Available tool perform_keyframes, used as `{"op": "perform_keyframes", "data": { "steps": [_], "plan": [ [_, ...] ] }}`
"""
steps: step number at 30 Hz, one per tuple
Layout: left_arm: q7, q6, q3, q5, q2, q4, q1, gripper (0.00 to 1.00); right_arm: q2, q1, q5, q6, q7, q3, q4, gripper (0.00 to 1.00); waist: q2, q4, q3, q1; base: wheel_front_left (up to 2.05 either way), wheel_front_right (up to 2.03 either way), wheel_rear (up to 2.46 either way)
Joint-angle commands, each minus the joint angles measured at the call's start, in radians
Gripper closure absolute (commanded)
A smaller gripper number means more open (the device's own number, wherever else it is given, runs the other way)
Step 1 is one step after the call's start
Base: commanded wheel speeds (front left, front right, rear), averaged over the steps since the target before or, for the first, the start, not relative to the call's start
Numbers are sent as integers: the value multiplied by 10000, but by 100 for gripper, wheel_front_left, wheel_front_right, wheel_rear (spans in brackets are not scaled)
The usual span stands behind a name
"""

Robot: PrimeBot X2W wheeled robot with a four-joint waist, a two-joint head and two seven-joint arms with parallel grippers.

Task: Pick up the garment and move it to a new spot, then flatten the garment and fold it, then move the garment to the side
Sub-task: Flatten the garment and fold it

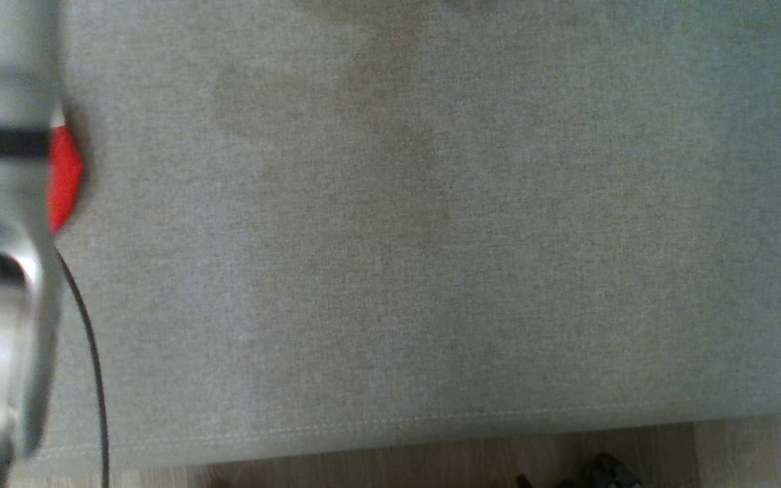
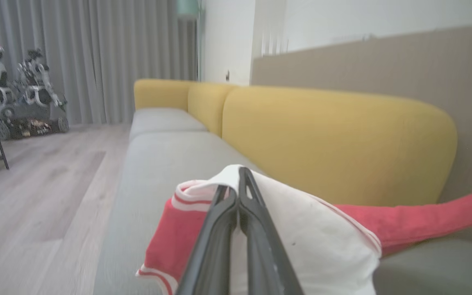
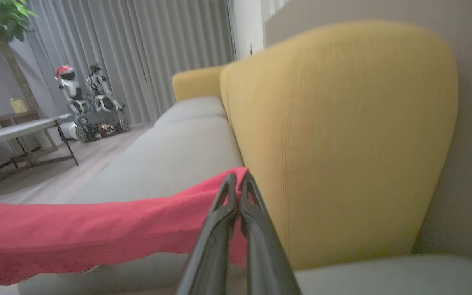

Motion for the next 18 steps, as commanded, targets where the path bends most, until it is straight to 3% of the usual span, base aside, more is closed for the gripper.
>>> {"op": "perform_keyframes", "data": {
  "steps": [1,8,18],
  "plan": [
    [-121,-45,-349,10,445,-85,624,100,247,593,404,73,-121,288,110,100,0,64,-273,0,0,0,0],
    [-300,-66,-1170,-584,741,234,3110,100,447,2688,1418,73,409,1658,739,100,0,120,-1128,0,0,0,0],
    [436,-69,-2778,-1976,1769,-545,6299,100,-498,5088,2723,73,1324,4012,473,100,0,221,-2353,0,0,0,0]
  ]
}}
